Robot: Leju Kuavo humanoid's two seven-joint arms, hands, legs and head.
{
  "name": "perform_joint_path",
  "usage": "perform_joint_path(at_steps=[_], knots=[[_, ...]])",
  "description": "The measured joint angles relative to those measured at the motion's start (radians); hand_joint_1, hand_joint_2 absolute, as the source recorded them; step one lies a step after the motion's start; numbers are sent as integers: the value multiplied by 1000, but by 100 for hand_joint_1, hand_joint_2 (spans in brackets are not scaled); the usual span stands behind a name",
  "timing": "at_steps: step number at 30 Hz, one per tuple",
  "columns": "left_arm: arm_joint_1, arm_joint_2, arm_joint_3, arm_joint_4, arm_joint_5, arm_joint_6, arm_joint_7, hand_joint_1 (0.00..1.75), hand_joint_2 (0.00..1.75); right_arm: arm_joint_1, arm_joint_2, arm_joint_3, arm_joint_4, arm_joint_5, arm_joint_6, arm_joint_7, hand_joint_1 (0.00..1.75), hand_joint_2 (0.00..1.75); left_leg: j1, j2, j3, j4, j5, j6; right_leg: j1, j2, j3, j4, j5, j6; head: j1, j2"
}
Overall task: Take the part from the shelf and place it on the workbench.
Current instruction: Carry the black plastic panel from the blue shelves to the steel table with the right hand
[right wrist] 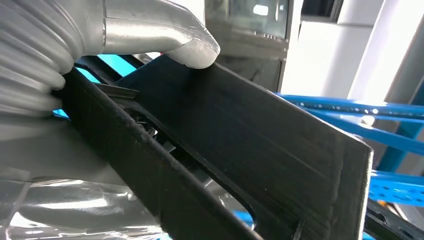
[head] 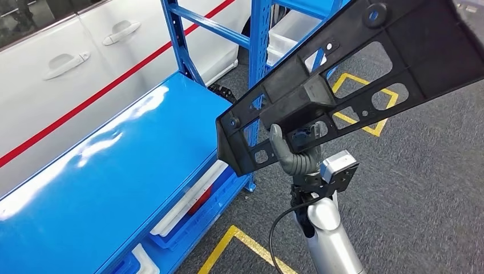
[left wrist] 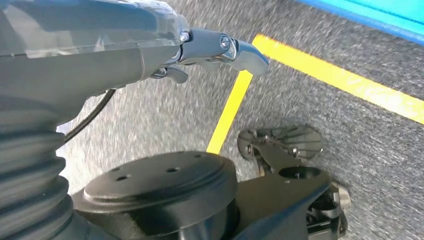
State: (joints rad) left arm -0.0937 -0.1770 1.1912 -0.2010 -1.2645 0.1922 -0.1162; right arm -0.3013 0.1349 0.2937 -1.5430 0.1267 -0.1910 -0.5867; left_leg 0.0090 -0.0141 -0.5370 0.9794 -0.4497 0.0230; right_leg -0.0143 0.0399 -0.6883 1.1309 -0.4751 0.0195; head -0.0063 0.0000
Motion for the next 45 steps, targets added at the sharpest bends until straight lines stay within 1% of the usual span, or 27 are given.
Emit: perform_joint_path(at_steps=[2, 3, 4, 6, 8, 9, 11, 12, 14, 16, 17, 18, 19, 21, 23, 25, 27, 29, 31, 33, 34, 35, 36, 38, 40, 43, 45], knots=[[2, 2, -1, 0, -6, -2, 1, 0, 175, 8, -1, -2, 2, 0, -4, -1, 168, 175, -3, 27, -2, 0, 0, 3, -2, -26, -59, 126, -58, 6, 1, 0], [2, 3, -1, 0, -8, -3, 2, 0, 175, 13, -1, -4, 3, 1, -5, -1, 168, 175, -4, 40, -3, 2, 0, 2, -4, -30, -75, 163, -68, 9, 2, 0], [2, 4, -1, 0, -9, -3, 4, 0, 175, 18, -2, -6, 5, 1, -6, -1, 168, 175, -4, 52, -4, 3, -2, 1, -6, -33, -73, 163, -58, 11, 2, 0], [0, 4, -3, 0, -10, -3, 5, 0, 175, 21, -3, -10, 6, 1, -8, -1, 168, 175, -4, 74, -5, 11, -8, -4, -9, -54, -10, 58, -2, 13, 2, 0], [-1, 6, -4, 0, -13, -3, 5, 0, 175, 23, -3, -17, 6, 1, -10, -3, 168, 175, -9, 89, -6, 23, -18, -15, -4, -86, 55, -58, 32, 3, 1, 0], [-2, 7, -6, 0, -15, -3, 5, 0, 175, 26, -3, -20, 6, 0, -12, -4, 168, 175, -12, 96, -6, 26, -22, -20, -1, -94, 68, -84, 35, -4, 0, 0], [-3, 9, -10, 0, -21, -3, 4, 0, 175, 36, -3, -27, 6, -3, -16, -6, 168, 175, -13, 110, -3, 27, -25, -31, 2, -80, 67, -91, 34, -20, -1, 0], [-4, 10, -13, 0, -23, -3, 4, 0, 175, 42, -2, -31, 5, -4, -18, -7, 168, 175, -11, 109, -2, 29, -29, -37, 2, -72, 66, -93, 36, -26, -1, 0], [-4, 12, -18, 0, -27, -4, 4, 0, 175, 51, -2, -37, 4, -7, -21, -8, 168, 175, -6, 76, -19, 73, -64, -48, -2, -55, 66, -98, 41, -38, -1, 0], [-2, 15, -21, 0, -28, -4, 3, 0, 175, 60, 0, -38, 3, -10, -22, -10, 168, 175, -3, 33, -71, 192, -130, -54, -3, -36, 64, -99, 44, -46, -2, 0], [-3, 16, -22, 0, -28, -4, 2, 0, 175, 68, 0, -39, 3, -10, -22, -11, 168, 175, -2, 25, -101, 259, -157, -55, -1, -26, 63, -99, 45, -47, -2, 0], [-3, 18, -23, 0, -29, -3, 1, 0, 175, 78, 0, -41, 3, -10, -22, -11, 168, 175, -2, 22, -121, 303, -168, -55, 1, -15, 63, -98, 45, -48, -2, 0], [-4, 19, -25, 0, -31, -3, 0, 0, 175, 87, 0, -44, 2, -10, -22, -12, 168, 175, -3, 21, -125, 311, -158, -53, 3, -3, 63, -98, 45, -48, -2, 0], [-3, 24, -28, 0, -37, -2, -1, 0, 175, 104, 1, -49, 0, -12, -22, -17, 168, 175, -3, 7, -81, 215, -91, -43, 4, 23, 66, -97, 45, -48, -2, 0], [1, 31, -30, 0, -44, -3, -1, 0, 175, 113, 1, -53, -4, -13, -21, -24, 168, 175, -3, -41, -24, 86, -36, -30, 2, 46, 63, -95, 48, -44, -1, 0], [0, 37, -34, 0, -49, -3, -1, 0, 175, 119, 3, -58, -9, -13, -21, -26, 168, 175, -6, -70, -4, 34, -28, -22, -4, 66, 54, -95, 55, -32, -2, 0], [-3, 40, -41, 0, -53, -4, -1, 0, 175, 127, 5, -63, -16, -13, -21, -25, 168, 175, -7, -53, 1, 17, -21, -16, -9, 80, 48, -99, 63, -18, -4, 0], [-3, 41, -46, 0, -55, -4, -1, 0, 175, 130, 6, -69, -25, -13, -20, -25, 168, 175, -3, -28, 10, -4, -8, -7, -4, 45, 34, -74, 44, -9, -3, 0], [-2, 43, -48, 0, -54, -2, -2, 0, 175, 130, 6, -71, -31, -13, -17, -25, 168, 175, -4, 1, 14, -15, -3, -1, -1, -11, -13, 25, -16, -4, -1, 0], [-1, 46, -48, 0, -51, 0, -4, 0, 175, 133, 7, -71, -31, -13, -12, -25, 168, 175, -7, 30, 12, -13, -4, 1, -6, -29, -66, 139, -64, 3, 0, 0], [-1, 47, -48, 0, -51, 1, -5, 0, 175, 135, 7, -71, -31, -13, -10, -25, 168, 175, -7, 43, 12, -12, -5, 0, -9, -32, -72, 158, -64, 7, 0, 0], [-1, 48, -48, 0, -51, 2, -7, 0, 175, 136, 7, -71, -31, -13, -9, -26, 168, 175, -7, 55, 12, -10, -7, -3, -11, -36, -58, 138, -47, 10, 0, 0], [-2, 48, -49, 0, -51, 2, -8, 0, 175, 136, 7, -71, -31, -13, -9, -27, 168, 175, -6, 66, 12, -6, -11, -6, -13, -47, -24, 82, -17, 12, 0, 0], [-2, 49, -50, 0, -52, 2, -12, 0, 175, 136, 8, -71, -37, -10, -9, -31, 168, 175, -8, 84, 11, 8, -23, -18, -12, -82, 47, -43, 22, 7, -1, 0], [-3, 50, -52, 0, -56, 1, -13, 0, 175, 140, 10, -70, -51, 1, -16, -36, 168, 175, -12, 97, 10, 18, -33, -31, -5, -96, 71, -90, 26, -9, -2, 0], [-6, 50, -58, 0, -66, -8, -12, 0, 175, 156, 12, -67, -86, 32, -40, -41, 168, 175, -9, 106, 14, 24, -45, -47, -3, -68, 69, -90, 28, -29, -2, 0], [-6, 50, -63, 0, -73, -15, -9, 0, 175, 164, 12, -60, -110, 52, -56, -41, 168, 175, -4, 73, -3, 72, -83, -54, -6, -54, 71, -94, 30, -40, -3, 0]])
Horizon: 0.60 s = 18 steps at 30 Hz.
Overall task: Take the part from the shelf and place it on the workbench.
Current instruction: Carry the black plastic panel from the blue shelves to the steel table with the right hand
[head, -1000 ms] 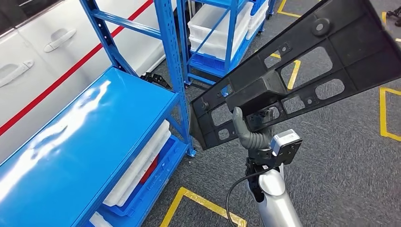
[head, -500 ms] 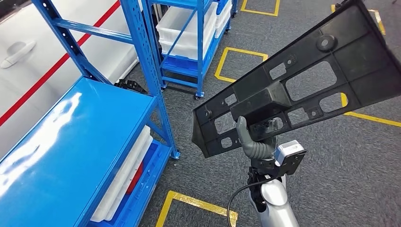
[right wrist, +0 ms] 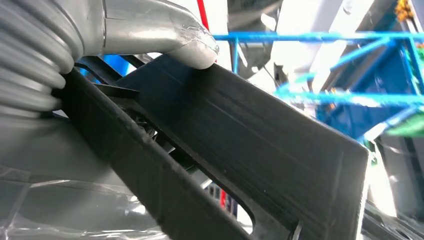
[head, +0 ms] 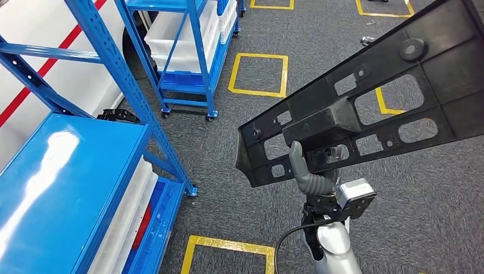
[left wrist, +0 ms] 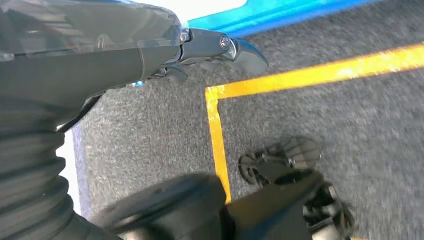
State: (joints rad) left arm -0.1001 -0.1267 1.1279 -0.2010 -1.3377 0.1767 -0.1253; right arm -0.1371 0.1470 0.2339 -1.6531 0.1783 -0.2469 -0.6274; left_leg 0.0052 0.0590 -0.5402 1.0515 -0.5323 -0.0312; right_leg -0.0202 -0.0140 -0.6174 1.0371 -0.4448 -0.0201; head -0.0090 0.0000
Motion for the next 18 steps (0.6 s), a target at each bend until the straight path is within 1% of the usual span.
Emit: perform_joint_path(at_steps=[1, 2, 4, 5, 6, 7, 8, 9, 10, 11, 12, 13, 14, 15, 16, 17, 18], knots=[[0, 0, -2, 0, -2, -2, 2, 0, 175, 3, 0, 3, -7, 6, -5, 0, 168, 175, 2, -19, -10, 27, -19, -2, 0, 4, 0, 0, 0, -3, 0, 0], [1, 0, -3, 0, -3, -4, 2, 0, 175, 3, 0, 5, -11, 8, -7, 0, 168, 175, 3, -30, -20, 49, -32, -2, 0, 6, 0, 0, 0, -4, 0, 0], [1, 0, -4, 0, -3, -4, 3, 0, 175, 4, 0, 6, -12, 10, -8, 0, 168, 175, 3, -33, -25, 62, -40, -2, 0, 8, 0, 0, 0, -5, -1, 0], [2, 0, -4, 0, -4, -5, 4, 0, 175, 5, 0, 8, -14, 11, -9, 0, 168, 175, 3, -36, -34, 80, -48, -3, 0, 11, 0, 0, 0, -5, -1, 0], [2, 0, -6, 0, -5, -6, 5, 0, 175, 8, 0, 11, -18, 14, -11, 0, 168, 175, 3, -40, -51, 118, -65, -3, 1, 15, 0, 0, 0, -6, -1, 0], [3, 0, -7, 0, -5, -8, 7, 0, 175, 15, 0, 17, -24, 18, -15, 0, 168, 175, 3, -44, -77, 172, -84, -3, 3, 24, 0, 0, 0, -7, 0, 0], [2, 0, -9, 0, -7, -10, 11, 0, 175, 24, 0, 27, -34, 27, -21, -1, 168, 175, 2, -50, -89, 193, -77, 0, 6, 41, 1, 1, 0, -8, 0, 0], [1, 0, -10, 0, -8, -11, 14, 0, 175, 33, 0, 39, -45, 36, -28, -1, 168, 175, 2, -57, -86, 178, -53, 6, 9, 59, 2, 1, 0, -8, 0, 0], [1, 0, -12, 0, -8, -12, 17, 0, 175, 40, -1, 51, -55, 44, -35, -1, 168, 175, 1, -73, -65, 125, -12, 13, 11, 77, 4, 2, 0, -8, 0, 0], [2, 1, -13, 0, -9, -12, 20, 0, 175, 43, -1, 63, -63, 51, -42, -2, 168, 175, 1, -97, -34, 49, 29, 21, 12, 95, 5, 3, 1, -6, 0, 0], [4, 2, -13, 0, -9, -12, 21, 0, 175, 43, -1, 72, -67, 55, -46, -2, 168, 175, 0, -116, -12, -2, 47, 25, 11, 106, 3, 3, 3, -3, 0, 0], [5, 3, -13, 0, -9, -12, 21, 0, 175, 43, -2, 80, -70, 58, -49, -2, 168, 175, -1, -131, -1, -30, 51, 28, 8, 116, -2, 3, 6, 1, -1, 0], [5, 4, -13, 0, -8, -12, 21, 0, 175, 45, -4, 88, -72, 60, -52, -2, 168, 175, -3, -134, 3, -38, 48, 30, 6, 125, -6, 1, 10, 8, -1, 0], [4, 3, -13, 0, -7, -13, 22, 0, 175, 47, -5, 94, -74, 63, -54, -3, 168, 175, -4, -125, 6, -46, 50, 33, 3, 134, -9, -2, 14, 15, -2, 0], [3, 2, -14, 0, -6, -14, 22, 0, 175, 49, -8, 99, -75, 65, -56, -5, 168, 175, -2, -115, 9, -54, 55, 36, 3, 127, -11, -1, 14, 20, -2, 0], [4, 0, -14, 0, -4, -15, 22, 0, 175, 50, -11, 105, -77, 69, -57, -7, 168, 175, -1, -104, 12, -63, 61, 42, 5, 107, -18, 11, 5, 24, -1, 0], [5, -1, -14, 0, -2, -16, 21, 0, 175, 50, -13, 111, -78, 73, -58, -10, 168, 175, 0, -90, 15, -72, 67, 47, 7, 81, -32, 42, -17, 27, -1, 0]])
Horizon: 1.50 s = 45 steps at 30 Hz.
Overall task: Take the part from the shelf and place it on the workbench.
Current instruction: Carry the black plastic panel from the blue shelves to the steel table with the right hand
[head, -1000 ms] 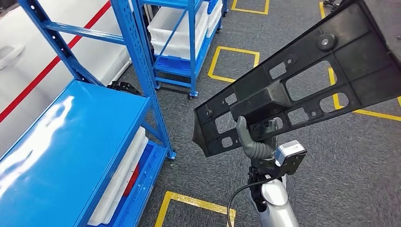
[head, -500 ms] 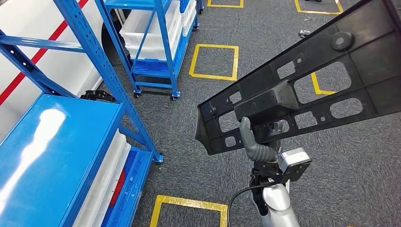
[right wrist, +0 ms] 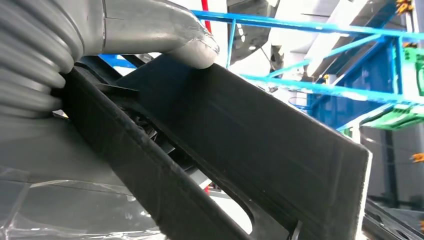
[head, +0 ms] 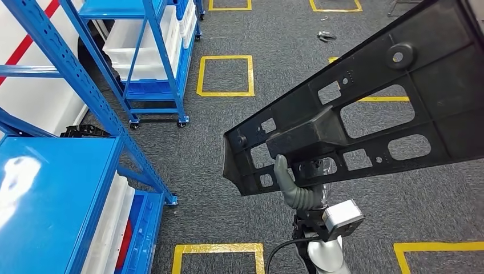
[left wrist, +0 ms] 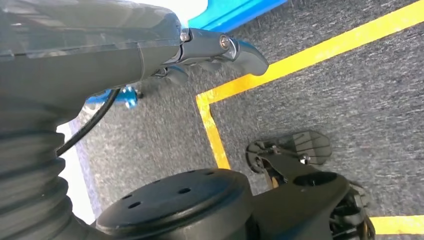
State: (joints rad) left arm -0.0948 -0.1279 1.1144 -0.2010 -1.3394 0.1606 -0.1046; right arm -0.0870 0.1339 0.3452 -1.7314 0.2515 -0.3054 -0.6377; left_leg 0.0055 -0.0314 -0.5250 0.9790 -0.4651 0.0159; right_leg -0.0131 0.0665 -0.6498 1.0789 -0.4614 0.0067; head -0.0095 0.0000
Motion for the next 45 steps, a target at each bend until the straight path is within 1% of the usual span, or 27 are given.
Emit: perform_joint_path(at_steps=[1, 3, 4, 5, 6, 8, 10, 13, 15, 17, 18, 19, 20, 22, 24, 26, 28, 30, 32, 34, 35, 36, 38, 40, 41, 43, 45], knots=[[2, -1, 0, 0, 2, -1, -2, 0, 175, 0, -3, 7, -1, 5, 0, -3, 168, 175, 0, 14, 1, -5, 3, 4, 1, -30, -24, 52, -31, 2, 1, 0], [5, -3, 1, 0, 9, -4, -5, 0, 175, -1, -8, 20, -1, 17, 3, -3, 168, 175, -3, 41, -1, -5, 3, 7, -2, -53, -83, 176, -90, 8, 1, 0], [5, -5, 1, 0, 11, -4, -6, 0, 175, -1, -11, 26, -2, 23, 6, 0, 168, 175, -3, 54, -2, -4, 3, 6, -5, -56, -99, 212, -99, 12, 2, 0], [5, -9, 2, 0, 14, -3, -6, 0, 175, -2, -13, 32, -2, 27, 10, 5, 168, 175, -3, 67, -3, -2, 1, 5, -7, -58, -97, 213, -89, 15, 2, 0], [5, -13, 2, 0, 15, -3, -6, 0, 175, -3, -15, 36, -3, 29, 14, 9, 168, 175, -2, 79, -3, 0, -1, 3, -9, -65, -74, 174, -64, 18, 2, 0], [4, -22, 2, 0, 16, -2, -6, 0, 175, -10, -17, 45, -5, 35, 17, 15, 168, 175, -3, 98, -4, 10, -9, -7, -8, -97, 3, 42, -11, 18, 2, 0], [3, -27, 2, 0, 13, -2, -6, 0, 175, -19, -18, 51, -7, 42, 16, 19, 168, 175, -7, 111, -5, 20, -18, -19, -4, -117, 43, -33, 5, 6, 1, 0], [0, -32, 0, 0, 2, -2, -7, 0, 175, -24, -20, 55, -9, 52, 8, 25, 168, 175, -5, 123, -1, 26, -26, -35, 1, -95, 41, -40, 6, -16, 1, 0], [0, -33, -1, 0, 3, 1, -8, 0, 175, -26, -21, 58, -12, 57, 6, 30, 168, 175, 0, 92, -15, 68, -59, -45, -2, -79, 40, -43, 10, -27, 0, 0], [0, -33, 1, 0, 12, 8, -9, 0, 175, -28, -22, 62, -15, 58, 13, 33, 168, 175, 2, 52, -65, 187, -127, -49, -1, -62, 39, -43, 13, -35, 0, 0], [-2, -33, 2, 0, 16, 12, -10, 0, 175, -28, -22, 63, -16, 57, 19, 34, 168, 175, 2, 45, -95, 255, -156, -49, 1, -52, 39, -43, 13, -36, 0, 0], [-3, -33, 3, 0, 19, 16, -10, 0, 175, -28, -23, 64, -16, 57, 24, 36, 168, 175, 2, 42, -117, 304, -170, -47, 3, -41, 38, -43, 14, -37, 0, 0], [-5, -33, 3, 0, 19, 20, -10, 0, 175, -28, -23, 65, -16, 56, 27, 36, 168, 175, 2, 41, -124, 317, -162, -44, 4, -29, 39, -43, 14, -38, 0, 0], [-5, -33, 3, 0, 14, 25, -10, 0, 175, -29, -24, 70, -16, 58, 24, 32, 168, 175, 2, 29, -88, 230, -96, -35, 6, -4, 41, -42, 15, -38, 0, 0], [-1, -33, 2, 0, 5, 23, -10, 0, 175, -29, -24, 73, -16, 64, 8, 23, 168, 175, 2, -16, -32, 100, -35, -24, 5, 20, 40, -41, 17, -34, 0, 0], [3, -32, 0, 0, -5, 17, -8, 0, 175, -29, -26, 74, -16, 73, -16, 15, 168, 175, -1, -44, -8, 40, -24, -18, 2, 39, 31, -40, 23, -24, 0, 0], [2, -31, -3, 0, -12, 11, -7, 0, 175, -28, -29, 74, -17, 81, -39, 12, 168, 175, -1, -29, -4, 25, -22, -13, -1, 51, 22, -42, 30, -10, 0, 0], [0, -31, -7, 0, -16, 9, -7, 0, 175, -29, -31, 76, -20, 83, -56, 13, 168, 175, 2, -6, 0, 9, -11, -3, 3, 15, 9, -18, 11, -2, 2, 0], [1, -31, -9, 0, -18, 9, -8, 0, 175, -33, -33, 80, -22, 78, -73, 17, 168, 175, 0, 22, 1, 1, -6, 4, 5, -39, -37, 79, -48, 2, 3, 0], [3, -30, -10, 0, -19, 10, -7, 0, 175, -35, -35, 82, -22, 67, -89, 23, 168, 175, -3, 51, -1, 2, -6, 6, 2, -54, -90, 196, -97, 8, 4, 0], [3, -29, -10, 0, -18, 12, -6, 0, 175, -35, -37, 83, -22, 60, -96, 25, 168, 175, -3, 64, -1, 3, -7, 6, 0, -56, -99, 218, -97, 11, 4, 0], [2, -28, -11, 0, -18, 14, -6, 0, 175, -35, -39, 84, -22, 53, -102, 27, 168, 175, -3, 77, -2, 5, -9, 5, -2, -60, -88, 202, -80, 13, 4, 0], [1, -26, -12, 0, -17, 18, -5, 0, 175, -36, -42, 87, -22, 42, -110, 25, 168, 175, -3, 98, -1, 12, -16, -2, -3, -91, -19, 81, -25, 14, 4, 0], [1, -22, -14, 0, -16, 21, -4, 0, 175, -36, -43, 88, -23, 34, -116, 21, 168, 175, -7, 114, 0, 21, -25, -13, 1, -122, 34, -20, 2, 4, 3, 0], [1, -20, -14, 0, -16, 23, -3, 0, 175, -36, -43, 88, -23, 31, -119, 19, 168, 175, -10, 121, 1, 23, -28, -18, 4, -127, 41, -35, 1, -3, 2, 0], [0, -15, -15, 0, -16, 26, -1, 0, 175, -36, -44, 89, -23, 26, -126, 13, 168, 175, -10, 134, 4, 23, -32, -28, 7, -107, 38, -37, 3, -17, 2, 0], [-1, -11, -16, 0, -16, 28, 0, 0, 175, -36, -45, 90, -23, 24, -133, 9, 168, 175, -5, 109, -3, 47, -53, -39, 4, -88, 38, -41, 7, -29, 3, 0]])
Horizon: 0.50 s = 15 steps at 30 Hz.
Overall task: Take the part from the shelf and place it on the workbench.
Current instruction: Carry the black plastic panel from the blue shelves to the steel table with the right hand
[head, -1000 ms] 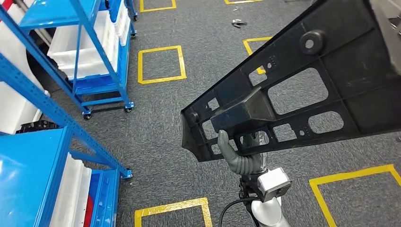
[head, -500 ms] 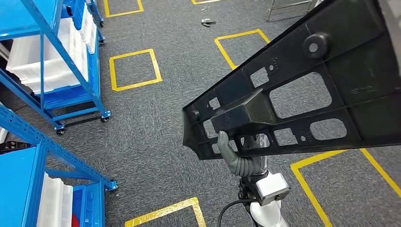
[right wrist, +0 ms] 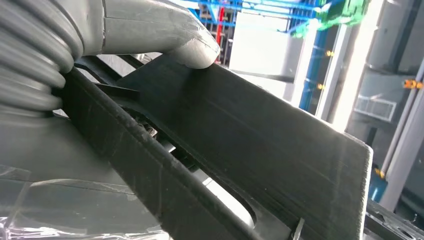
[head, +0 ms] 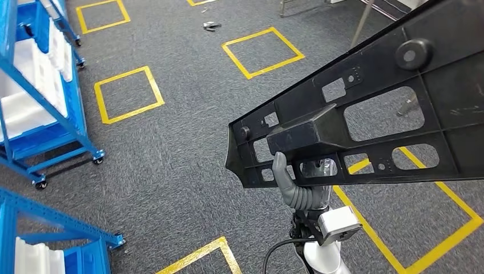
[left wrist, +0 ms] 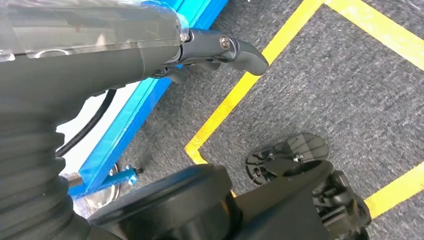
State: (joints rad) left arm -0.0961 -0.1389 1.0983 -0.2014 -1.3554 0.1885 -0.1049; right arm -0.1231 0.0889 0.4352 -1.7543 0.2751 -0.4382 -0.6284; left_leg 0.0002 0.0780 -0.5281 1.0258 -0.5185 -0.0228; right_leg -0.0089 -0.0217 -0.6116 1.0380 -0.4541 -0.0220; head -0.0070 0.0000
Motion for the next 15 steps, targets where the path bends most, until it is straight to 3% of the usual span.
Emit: perform_joint_path(at_steps=[2, 4, 5, 6, 7, 9, 10, 12, 14, 15], knots=[[1, 4, 0, 0, 1, 0, 0, 0, 175, 0, 1, 1, 0, 0, -4, -1, 168, 175, 5, -49, -43, 100, -58, -8, -3, 19, 0, -2, 3, -8, -1, 0], [-1, 7, 0, 0, 4, 0, -2, 0, 175, 1, 2, 3, 0, 0, -8, -1, 168, 175, 5, -68, -107, 234, -112, -10, -1, 40, 0, -2, 4, -12, -1, 0], [-3, 7, 0, 0, 5, 0, -2, 0, 175, 1, 2, 3, 0, 0, -9, -1, 168, 175, 5, -70, -125, 269, -116, -9, 1, 51, 0, -2, 4, -12, -1, 0], [-5, 8, 0, 0, 3, 1, -3, 0, 175, 1, 2, 3, 0, 1, -11, -2, 168, 175, 5, -71, -125, 265, -98, -6, 2, 64, 1, -1, 4, -12, -1, 0], [-6, 9, -1, 0, 0, 1, -3, 0, 175, 1, 2, 4, 0, 2, -13, -2, 168, 175, 5, -76, -109, 223, -63, -2, 3, 77, 3, -1, 4, -12, -1, 0], [-3, 13, -2, 0, -4, 1, -3, 0, 175, 1, 2, 4, -1, 4, -18, -3, 168, 175, 4, -113, -52, 87, 11, 10, 3, 102, 4, 0, 5, -10, -1, 0], [-1, 15, -3, 0, -5, 1, -4, 0, 175, 1, 2, 4, -1, 5, -20, -4, 168, 175, 4, -132, -30, 32, 30, 15, 3, 113, 1, 1, 7, -7, -1, 0], [-1, 18, -6, 0, -10, -1, -6, 0, 175, 3, 1, 4, -3, 10, -26, -5, 168, 175, 2, -148, -13, -11, 33, 20, 0, 132, -8, 0, 14, 4, -1, 0], [-4, 18, -9, 0, -13, -2, -6, 0, 175, 8, 1, 4, -7, 16, -31, -6, 168, 175, 3, -128, -8, -26, 39, 28, -2, 140, -14, -2, 19, 17, 0, 0], [-4, 17, -10, 0, -13, -3, -7, 0, 175, 9, 1, 4, -9, 19, -33, -6, 168, 175, 5, -117, -5, -36, 45, 34, 0, 125, -19, 7, 10, 22, 1, 0]])
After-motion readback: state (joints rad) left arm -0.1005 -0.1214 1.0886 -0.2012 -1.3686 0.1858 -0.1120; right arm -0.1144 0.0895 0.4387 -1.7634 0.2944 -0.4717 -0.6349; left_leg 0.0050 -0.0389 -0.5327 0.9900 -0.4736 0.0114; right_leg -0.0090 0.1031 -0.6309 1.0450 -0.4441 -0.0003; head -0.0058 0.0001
